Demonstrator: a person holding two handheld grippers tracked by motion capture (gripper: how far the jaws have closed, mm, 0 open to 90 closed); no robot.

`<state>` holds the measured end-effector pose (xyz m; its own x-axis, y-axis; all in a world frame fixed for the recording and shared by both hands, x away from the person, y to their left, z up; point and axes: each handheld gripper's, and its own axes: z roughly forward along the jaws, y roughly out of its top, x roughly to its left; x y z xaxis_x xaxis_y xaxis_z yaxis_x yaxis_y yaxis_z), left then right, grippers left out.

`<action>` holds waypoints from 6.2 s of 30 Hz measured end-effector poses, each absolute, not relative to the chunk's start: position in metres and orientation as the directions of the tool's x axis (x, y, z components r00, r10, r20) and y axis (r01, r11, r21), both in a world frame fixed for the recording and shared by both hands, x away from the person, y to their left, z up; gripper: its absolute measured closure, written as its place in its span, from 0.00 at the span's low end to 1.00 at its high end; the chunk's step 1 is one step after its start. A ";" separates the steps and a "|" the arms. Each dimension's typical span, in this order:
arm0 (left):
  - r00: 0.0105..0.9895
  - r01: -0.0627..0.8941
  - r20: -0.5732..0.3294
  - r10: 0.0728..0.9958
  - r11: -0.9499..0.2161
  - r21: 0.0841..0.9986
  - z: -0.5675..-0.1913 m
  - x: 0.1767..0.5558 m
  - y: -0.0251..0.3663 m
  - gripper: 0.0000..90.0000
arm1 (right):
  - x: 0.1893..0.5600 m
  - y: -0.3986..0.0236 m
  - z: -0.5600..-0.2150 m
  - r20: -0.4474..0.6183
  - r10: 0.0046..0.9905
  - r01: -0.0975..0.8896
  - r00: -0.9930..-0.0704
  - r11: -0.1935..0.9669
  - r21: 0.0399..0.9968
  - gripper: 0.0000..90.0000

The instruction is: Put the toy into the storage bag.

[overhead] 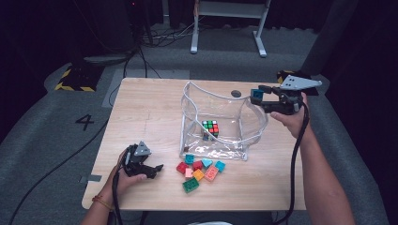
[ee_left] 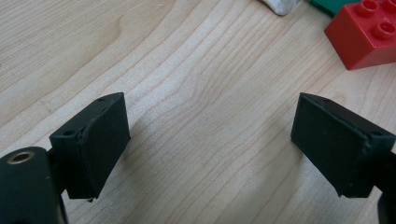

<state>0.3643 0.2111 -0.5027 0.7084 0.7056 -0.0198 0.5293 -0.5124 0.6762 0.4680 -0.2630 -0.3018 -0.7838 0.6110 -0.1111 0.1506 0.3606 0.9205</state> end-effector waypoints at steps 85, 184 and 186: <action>0.708 0.531 -0.022 0.706 -0.512 0.676 -0.503 0.364 0.211 0.13 | 0.460 -0.234 -0.324 -0.255 0.443 0.186 -0.860 0.736 0.651 0.36; 0.705 0.529 -0.017 0.709 -0.510 0.678 -0.503 0.364 0.211 0.13 | 0.360 -0.200 -0.502 -0.021 0.449 0.270 -0.893 0.575 0.772 0.66; 0.705 0.529 -0.018 0.709 -0.510 0.678 -0.503 0.364 0.211 0.13 | 0.359 -0.204 -0.502 -0.023 0.449 0.268 -0.893 0.574 0.774 0.66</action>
